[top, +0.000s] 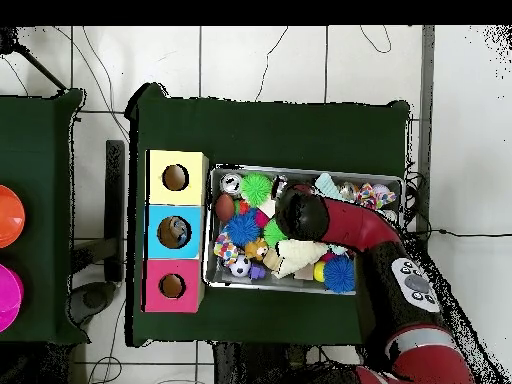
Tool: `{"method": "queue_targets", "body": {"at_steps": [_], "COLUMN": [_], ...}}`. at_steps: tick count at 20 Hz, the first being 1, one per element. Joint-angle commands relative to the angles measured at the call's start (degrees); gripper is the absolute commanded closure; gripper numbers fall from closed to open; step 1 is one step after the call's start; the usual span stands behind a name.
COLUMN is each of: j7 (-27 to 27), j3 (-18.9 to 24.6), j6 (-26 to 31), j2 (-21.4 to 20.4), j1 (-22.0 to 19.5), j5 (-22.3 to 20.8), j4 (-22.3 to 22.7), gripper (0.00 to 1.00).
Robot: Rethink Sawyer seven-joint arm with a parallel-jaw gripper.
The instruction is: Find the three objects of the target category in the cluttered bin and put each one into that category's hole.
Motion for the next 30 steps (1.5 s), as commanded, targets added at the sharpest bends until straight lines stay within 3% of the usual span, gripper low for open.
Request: {"method": "queue_targets", "body": {"at_steps": [1, 20, 30], "j7": [5.06, 5.5, 7.14], "j3": [1.72, 1.91, 1.23], "j6": [6.46, 8.56, 10.26], "j2": [-5.95, -9.04, -14.04], "j1": [0.76, 0.8, 1.97], "j5": [1.15, 1.79, 3.49], "j4": [3.05, 5.43, 10.66], "gripper": [1.0, 1.0, 1.0]}}
